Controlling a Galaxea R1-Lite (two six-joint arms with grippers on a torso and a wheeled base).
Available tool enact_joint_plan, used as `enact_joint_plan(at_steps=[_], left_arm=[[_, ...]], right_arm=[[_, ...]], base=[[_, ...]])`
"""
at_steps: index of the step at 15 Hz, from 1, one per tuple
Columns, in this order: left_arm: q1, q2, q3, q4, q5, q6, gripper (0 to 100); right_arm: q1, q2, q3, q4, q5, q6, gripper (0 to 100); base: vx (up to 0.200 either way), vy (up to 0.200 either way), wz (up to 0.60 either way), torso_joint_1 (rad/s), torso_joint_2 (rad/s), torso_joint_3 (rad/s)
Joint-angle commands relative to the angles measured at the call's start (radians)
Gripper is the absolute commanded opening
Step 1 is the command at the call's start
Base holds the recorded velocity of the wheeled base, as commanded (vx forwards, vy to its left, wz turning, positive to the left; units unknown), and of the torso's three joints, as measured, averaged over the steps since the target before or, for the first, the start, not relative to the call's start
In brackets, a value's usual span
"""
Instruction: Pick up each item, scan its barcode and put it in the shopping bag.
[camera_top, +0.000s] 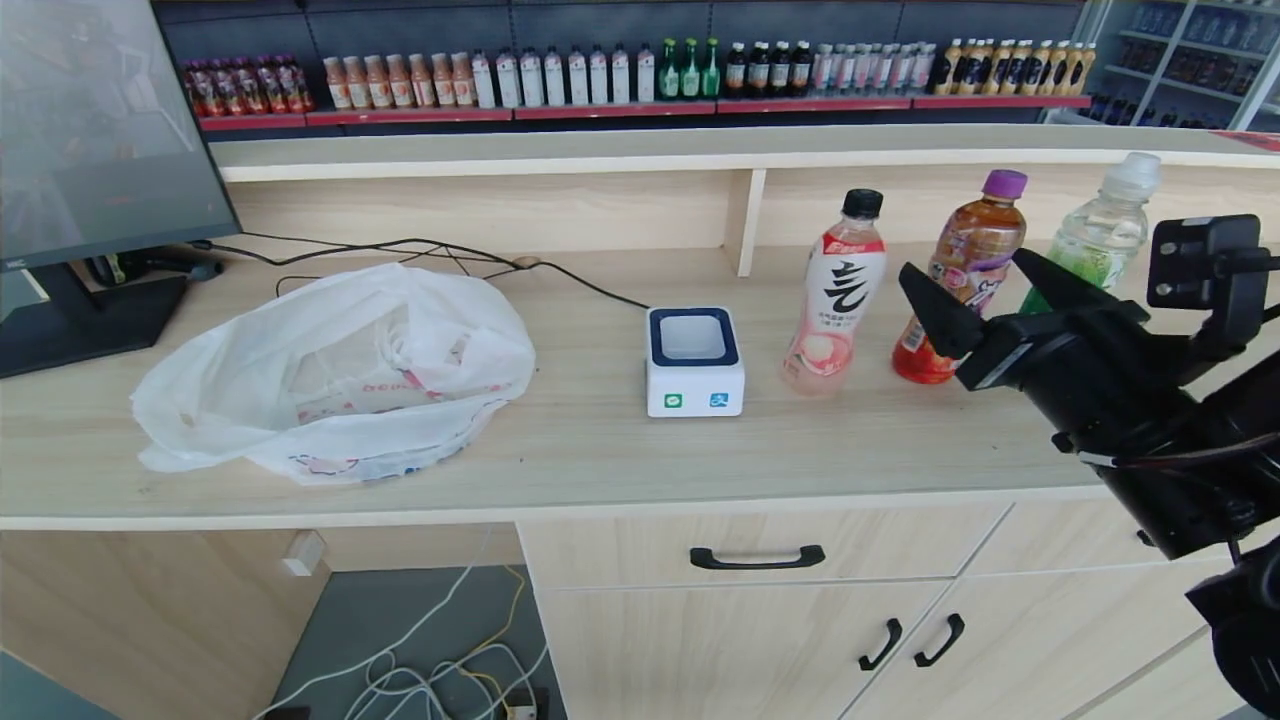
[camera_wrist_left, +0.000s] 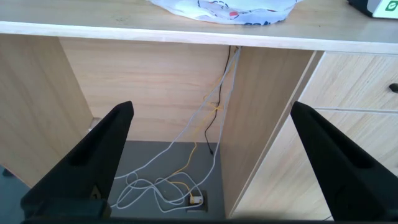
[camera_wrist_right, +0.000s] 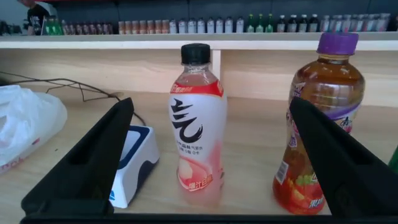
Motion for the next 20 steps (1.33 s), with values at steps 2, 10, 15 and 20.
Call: enact_joint_plan(at_steps=[2, 10, 15, 20], left_arm=[[0.000, 0.000, 0.000, 0.000, 0.000, 0.000, 100], [0.000, 0.000, 0.000, 0.000, 0.000, 0.000, 100], [0.000, 0.000, 0.000, 0.000, 0.000, 0.000, 100], [0.000, 0.000, 0.000, 0.000, 0.000, 0.000, 100]], right_arm=[[0.010, 0.078, -0.022, -0.011, -0.007, 0.024, 100], [0.007, 0.242, -0.033, -0.011, -0.005, 0.033, 100], [-0.004, 0.254, -0.079, -0.011, -0.005, 0.033, 100], [-0.007, 0.311, -0.159, -0.011, -0.005, 0.041, 100]], base=[[0.000, 0.000, 0.00, 0.000, 0.00, 0.000], [0.000, 0.000, 0.00, 0.000, 0.00, 0.000], [0.000, 0.000, 0.00, 0.000, 0.00, 0.000], [0.000, 0.000, 0.00, 0.000, 0.00, 0.000]])
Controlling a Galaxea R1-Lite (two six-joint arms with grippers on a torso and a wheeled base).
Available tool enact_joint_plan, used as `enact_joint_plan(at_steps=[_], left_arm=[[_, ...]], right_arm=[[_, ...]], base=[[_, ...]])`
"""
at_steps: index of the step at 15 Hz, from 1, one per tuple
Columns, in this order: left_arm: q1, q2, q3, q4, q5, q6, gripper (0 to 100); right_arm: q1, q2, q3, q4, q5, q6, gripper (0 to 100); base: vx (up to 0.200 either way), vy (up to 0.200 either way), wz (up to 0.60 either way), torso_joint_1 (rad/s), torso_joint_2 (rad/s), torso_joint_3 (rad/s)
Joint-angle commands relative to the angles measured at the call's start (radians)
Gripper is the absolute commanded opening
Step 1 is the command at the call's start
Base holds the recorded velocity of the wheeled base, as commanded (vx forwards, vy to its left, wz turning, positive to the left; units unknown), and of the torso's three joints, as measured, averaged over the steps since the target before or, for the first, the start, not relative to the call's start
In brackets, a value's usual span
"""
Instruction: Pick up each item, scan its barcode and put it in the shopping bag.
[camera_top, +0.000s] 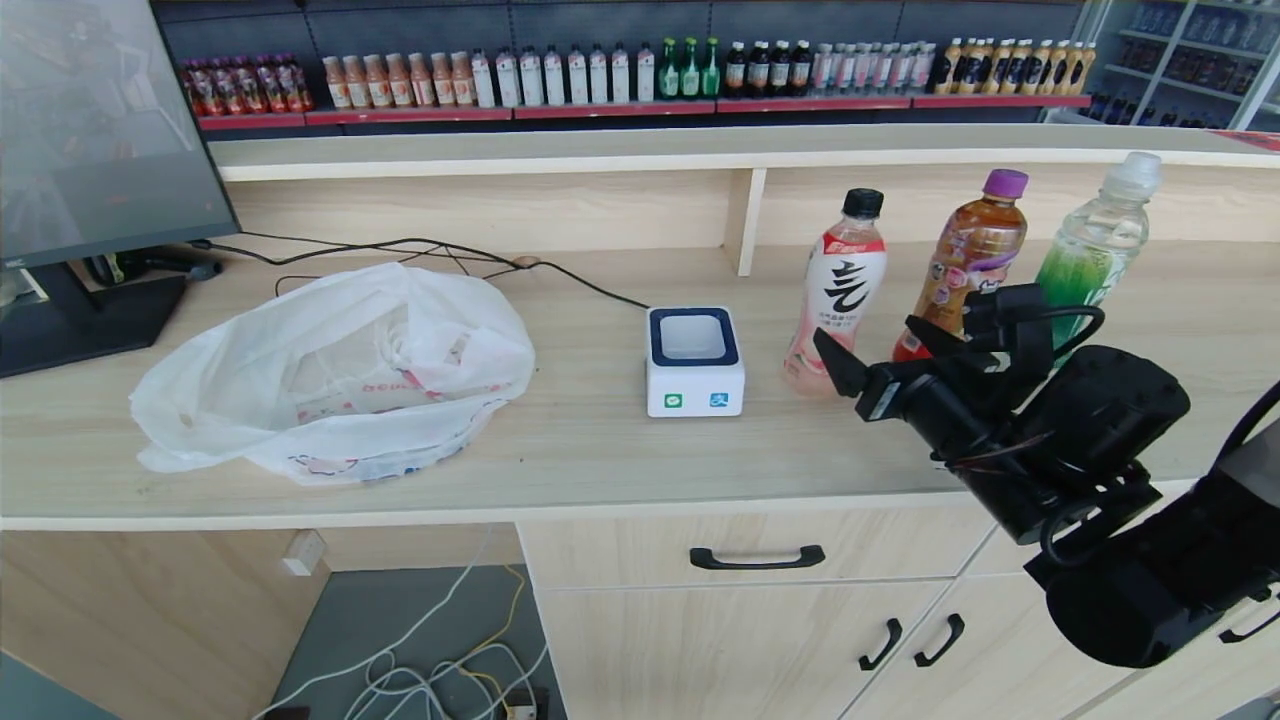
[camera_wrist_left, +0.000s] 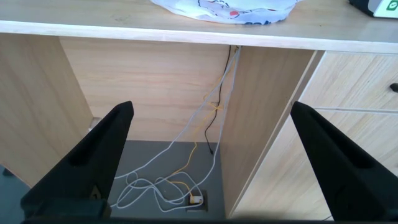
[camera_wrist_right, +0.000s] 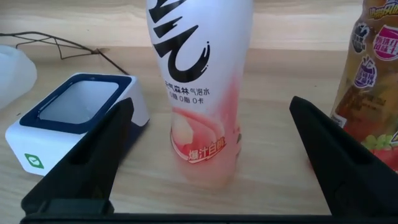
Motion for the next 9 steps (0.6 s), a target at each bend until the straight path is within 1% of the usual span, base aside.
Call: enact_joint_plan(at_steps=[1, 9], left_arm=[[0.000, 0.000, 0.000, 0.000, 0.000, 0.000, 100], [0.000, 0.000, 0.000, 0.000, 0.000, 0.000, 100]], right_arm=[[0.002, 0.028, -0.041, -0.001, 0.000, 0.001, 100], [0.002, 0.100, -0.137, -0.001, 0.000, 0.000, 100]], base=[[0.000, 0.000, 0.00, 0.000, 0.00, 0.000], [0.000, 0.000, 0.00, 0.000, 0.00, 0.000]])
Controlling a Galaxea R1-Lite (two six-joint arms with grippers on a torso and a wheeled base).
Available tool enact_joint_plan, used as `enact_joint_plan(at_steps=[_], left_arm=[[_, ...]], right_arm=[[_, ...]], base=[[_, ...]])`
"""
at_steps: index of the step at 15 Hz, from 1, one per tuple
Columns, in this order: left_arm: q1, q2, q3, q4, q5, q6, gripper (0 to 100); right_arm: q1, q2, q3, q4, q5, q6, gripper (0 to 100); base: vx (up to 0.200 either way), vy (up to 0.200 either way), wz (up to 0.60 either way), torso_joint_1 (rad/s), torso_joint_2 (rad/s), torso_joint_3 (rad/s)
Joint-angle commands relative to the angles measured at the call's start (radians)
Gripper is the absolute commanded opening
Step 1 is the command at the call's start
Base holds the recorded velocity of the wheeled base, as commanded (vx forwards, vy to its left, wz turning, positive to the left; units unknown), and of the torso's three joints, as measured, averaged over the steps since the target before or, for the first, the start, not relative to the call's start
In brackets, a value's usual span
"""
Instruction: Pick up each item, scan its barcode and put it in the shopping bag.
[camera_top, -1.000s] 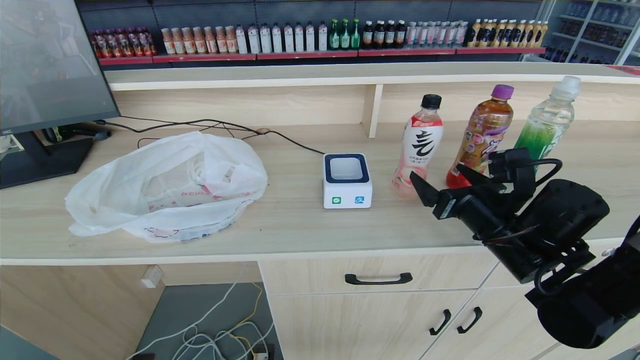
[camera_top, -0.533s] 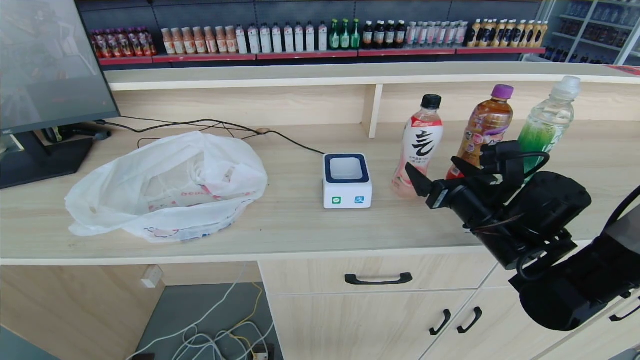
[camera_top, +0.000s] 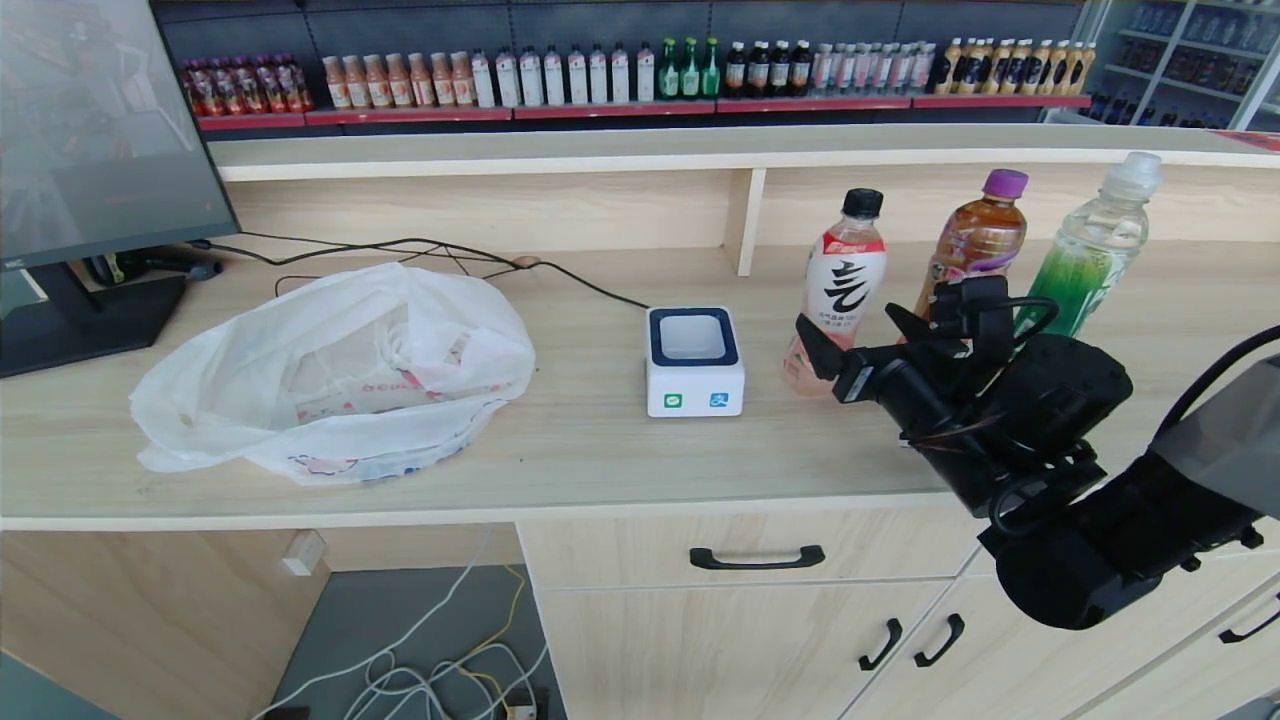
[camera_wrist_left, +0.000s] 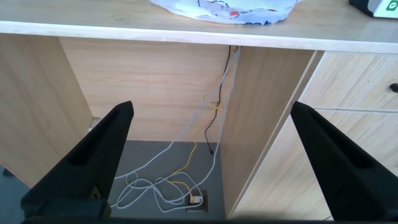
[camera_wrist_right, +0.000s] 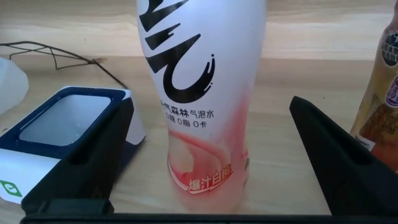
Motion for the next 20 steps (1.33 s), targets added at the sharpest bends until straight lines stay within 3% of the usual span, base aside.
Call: enact_joint_plan(at_steps=[1, 20], left_arm=[[0.000, 0.000, 0.000, 0.000, 0.000, 0.000, 100], [0.000, 0.000, 0.000, 0.000, 0.000, 0.000, 100]], right_arm=[[0.003, 0.020, -0.014, -0.001, 0.000, -0.002, 100], [0.012, 0.161, -0.233, -0.001, 0.002, -0.005, 100]], base=[[0.000, 0.000, 0.00, 0.000, 0.00, 0.000], [0.000, 0.000, 0.00, 0.000, 0.00, 0.000]])
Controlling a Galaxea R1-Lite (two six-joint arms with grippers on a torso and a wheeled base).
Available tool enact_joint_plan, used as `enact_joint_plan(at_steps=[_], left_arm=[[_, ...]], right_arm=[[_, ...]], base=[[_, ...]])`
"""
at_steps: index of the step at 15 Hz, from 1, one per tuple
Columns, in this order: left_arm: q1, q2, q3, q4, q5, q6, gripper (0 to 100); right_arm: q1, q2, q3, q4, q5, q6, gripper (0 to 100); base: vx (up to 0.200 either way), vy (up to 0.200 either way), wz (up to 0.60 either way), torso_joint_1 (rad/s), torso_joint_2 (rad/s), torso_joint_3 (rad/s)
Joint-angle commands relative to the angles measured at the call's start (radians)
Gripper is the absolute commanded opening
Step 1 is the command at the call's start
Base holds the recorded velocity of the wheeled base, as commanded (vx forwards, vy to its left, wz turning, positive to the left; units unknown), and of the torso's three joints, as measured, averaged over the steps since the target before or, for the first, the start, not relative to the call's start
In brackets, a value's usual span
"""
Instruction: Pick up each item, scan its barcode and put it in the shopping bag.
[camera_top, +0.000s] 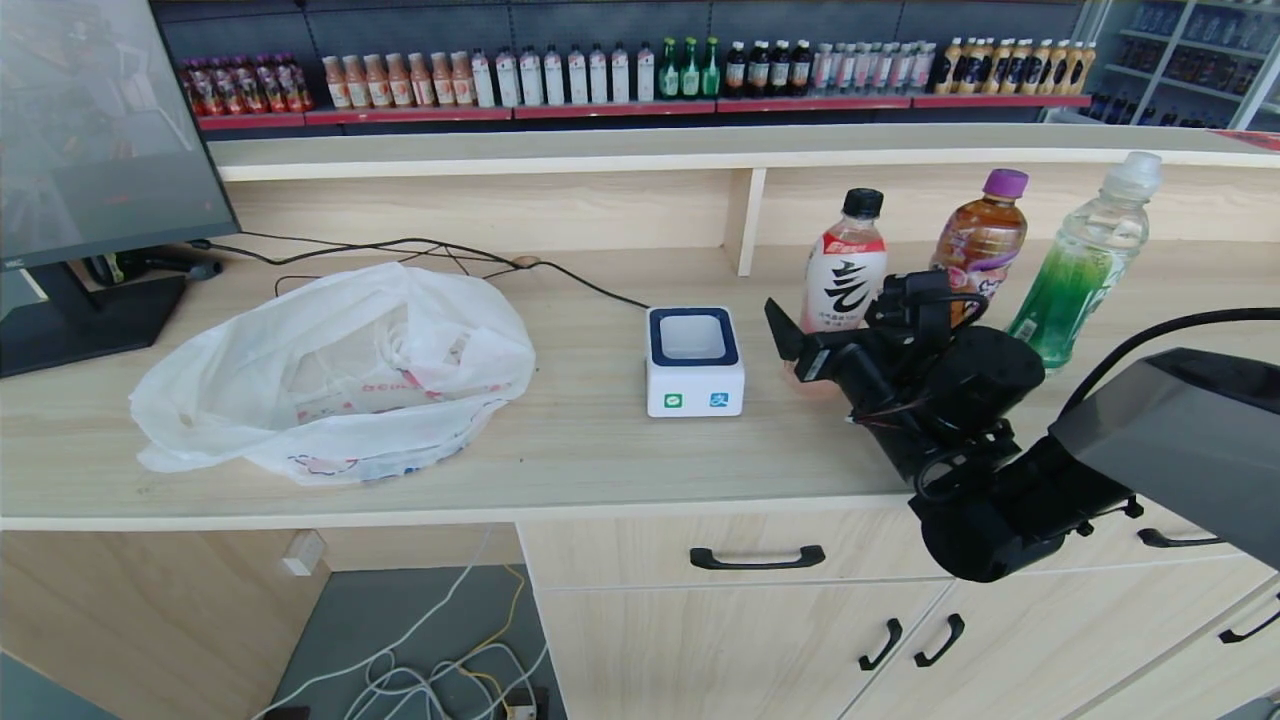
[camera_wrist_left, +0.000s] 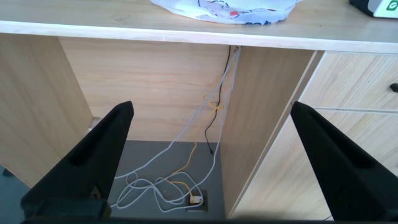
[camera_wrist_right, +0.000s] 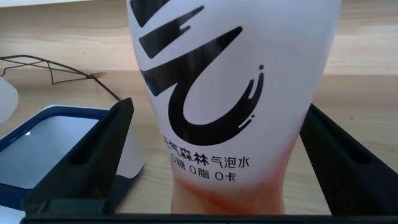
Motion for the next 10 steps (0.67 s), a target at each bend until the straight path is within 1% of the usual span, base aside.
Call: enact_joint_plan(at_steps=[1, 7, 8, 10], left_arm=[[0.000, 0.000, 0.000, 0.000, 0.000, 0.000, 100], [0.000, 0.000, 0.000, 0.000, 0.000, 0.000, 100], [0.000, 0.000, 0.000, 0.000, 0.000, 0.000, 100], [0.000, 0.000, 0.000, 0.000, 0.000, 0.000, 100]], right_arm=[[0.005, 0.005, -0.007, -0.001, 0.000, -0.002, 100], [0.009, 0.007, -0.041, -0.001, 0.000, -0.008, 100], [0.011, 0.007, -0.052, -0.001, -0.001, -0.003, 0], [0.013, 0.004, -0.044, -0.001, -0.001, -0.003, 0]], base=[[0.000, 0.000, 0.00, 0.000, 0.00, 0.000], [0.000, 0.000, 0.00, 0.000, 0.00, 0.000], [0.000, 0.000, 0.00, 0.000, 0.00, 0.000], [0.000, 0.000, 0.00, 0.000, 0.00, 0.000]])
